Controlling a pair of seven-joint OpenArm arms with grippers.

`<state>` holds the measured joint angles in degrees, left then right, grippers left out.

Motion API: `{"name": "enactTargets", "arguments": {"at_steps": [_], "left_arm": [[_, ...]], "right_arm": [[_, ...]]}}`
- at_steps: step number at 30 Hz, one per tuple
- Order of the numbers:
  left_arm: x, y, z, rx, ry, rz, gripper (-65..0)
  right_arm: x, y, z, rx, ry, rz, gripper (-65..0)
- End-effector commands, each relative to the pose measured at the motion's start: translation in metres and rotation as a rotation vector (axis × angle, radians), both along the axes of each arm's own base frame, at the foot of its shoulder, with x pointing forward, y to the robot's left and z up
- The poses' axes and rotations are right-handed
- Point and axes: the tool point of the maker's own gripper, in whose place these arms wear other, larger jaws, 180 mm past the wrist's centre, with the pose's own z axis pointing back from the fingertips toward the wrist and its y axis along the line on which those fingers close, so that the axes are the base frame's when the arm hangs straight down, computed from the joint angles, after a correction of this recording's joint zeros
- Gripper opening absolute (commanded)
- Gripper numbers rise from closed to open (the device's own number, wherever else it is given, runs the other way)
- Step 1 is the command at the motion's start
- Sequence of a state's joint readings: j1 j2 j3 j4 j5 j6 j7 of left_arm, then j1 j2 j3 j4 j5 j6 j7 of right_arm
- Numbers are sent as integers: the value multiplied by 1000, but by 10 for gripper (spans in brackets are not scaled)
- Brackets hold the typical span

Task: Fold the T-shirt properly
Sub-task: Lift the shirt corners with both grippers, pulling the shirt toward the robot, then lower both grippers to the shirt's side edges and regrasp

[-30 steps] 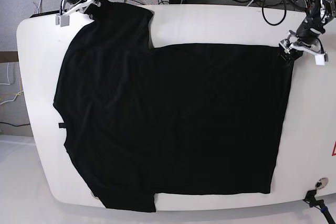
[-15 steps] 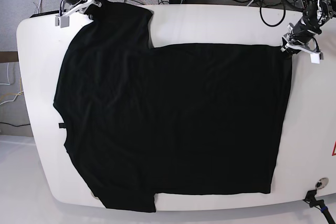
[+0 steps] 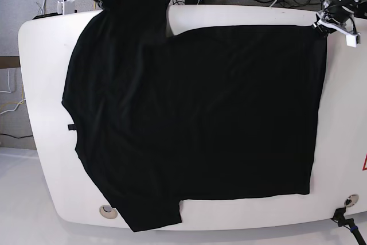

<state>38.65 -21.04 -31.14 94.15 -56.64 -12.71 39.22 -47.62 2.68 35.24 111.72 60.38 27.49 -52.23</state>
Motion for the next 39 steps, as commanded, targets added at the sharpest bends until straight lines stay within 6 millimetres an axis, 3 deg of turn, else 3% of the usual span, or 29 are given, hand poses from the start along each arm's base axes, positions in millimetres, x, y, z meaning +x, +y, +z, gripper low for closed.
{"name": "enactTargets", "arguments": {"at_steps": [1, 5, 12, 16, 20, 29, 32, 39], "left_arm": [[6, -4, 18, 18, -47, -37, -650], [15, -10, 47, 61, -114, -80, -650], [75, -36, 92, 53, -330, -114, -650], [105, -41, 109, 46, -415, -122, -650], [121, -41, 106, 19, -432, -108, -650], [149, -22, 95, -28, -443, -29, -650], [164, -17, 103, -35, -480, -12, -650], [183, -3, 95, -76, -479, 46, -650]], "right_arm": [[3, -5, 17, -20, -49, 7, -650], [9, -6, 31, 20, -90, 7, -650], [75, -13, 68, 69, -308, 34, -650], [101, -13, 76, 74, -372, 43, -650], [129, -12, 83, 83, -421, 72, -650], [192, -38, 68, 34, -444, 31, -650], [217, -37, 64, 26, -438, 64, -650], [265, -37, 71, 53, -457, 93, -650]]}}
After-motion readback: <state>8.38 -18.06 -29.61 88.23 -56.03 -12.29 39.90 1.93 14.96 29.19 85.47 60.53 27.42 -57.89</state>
